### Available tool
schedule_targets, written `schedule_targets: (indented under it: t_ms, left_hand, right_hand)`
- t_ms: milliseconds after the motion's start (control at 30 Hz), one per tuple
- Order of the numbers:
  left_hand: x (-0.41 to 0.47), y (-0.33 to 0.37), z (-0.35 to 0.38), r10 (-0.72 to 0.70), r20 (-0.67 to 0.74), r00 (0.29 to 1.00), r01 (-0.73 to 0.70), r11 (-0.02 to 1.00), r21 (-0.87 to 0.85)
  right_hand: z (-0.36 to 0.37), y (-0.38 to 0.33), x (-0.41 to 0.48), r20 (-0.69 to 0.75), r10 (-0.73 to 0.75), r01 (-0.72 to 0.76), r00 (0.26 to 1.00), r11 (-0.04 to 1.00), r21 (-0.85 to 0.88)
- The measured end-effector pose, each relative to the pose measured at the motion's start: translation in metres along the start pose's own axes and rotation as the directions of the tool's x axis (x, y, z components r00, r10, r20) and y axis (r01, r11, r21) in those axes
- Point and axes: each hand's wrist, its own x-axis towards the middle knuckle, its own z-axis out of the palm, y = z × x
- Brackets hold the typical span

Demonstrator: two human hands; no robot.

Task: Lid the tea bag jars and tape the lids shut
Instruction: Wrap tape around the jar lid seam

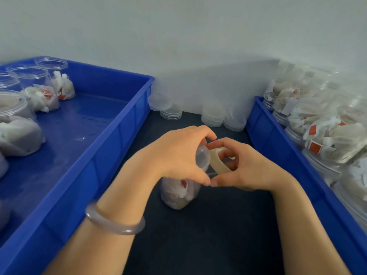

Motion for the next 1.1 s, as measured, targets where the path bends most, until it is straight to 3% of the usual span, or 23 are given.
schedule_targets:
  t_ms: [133,267,467,567,833,967,1100]
  left_hand:
    - [0.003,0.007,0.002,-0.112,0.051,0.992,0.105,0.986,0.13]
    - [0.015,0.021,0.018,-0.172,-0.036,0.984,0.176,0.954,0.244]
    - [0.016,0.009,0.02,-0.123,-0.126,0.984,0.137,0.984,0.112]
    - [0.022,0.013,0.021,-0.181,-0.225,0.957,0.196,0.98,0.043]
    - [0.048,0.013,0.019,-0.301,-0.238,0.924,0.3,0.953,-0.041]
    - [0.052,0.018,0.023,-0.34,-0.263,0.903,0.355,0.935,0.01]
    - [0.059,0.009,0.011,-0.429,-0.357,0.83,0.446,0.894,-0.038]
  right_hand:
    - [0.003,-0.006,-0.001,-0.053,0.039,-0.043,0.998,0.996,-0.078]
    - [0.016,-0.014,0.003,-0.086,0.005,-0.024,0.996,0.973,-0.228]
    - [0.026,-0.02,0.007,-0.077,0.08,-0.097,0.994,0.965,-0.245]
    - [0.033,-0.025,0.008,-0.131,0.126,-0.155,0.983,0.958,-0.239]
    - [0.029,-0.034,0.001,-0.23,0.228,-0.293,0.946,0.905,-0.308]
    - [0.024,-0.04,-0.005,-0.215,0.268,-0.332,0.939,0.869,-0.366]
    - [0.026,-0.037,-0.017,-0.073,0.206,-0.216,0.976,0.858,-0.467]
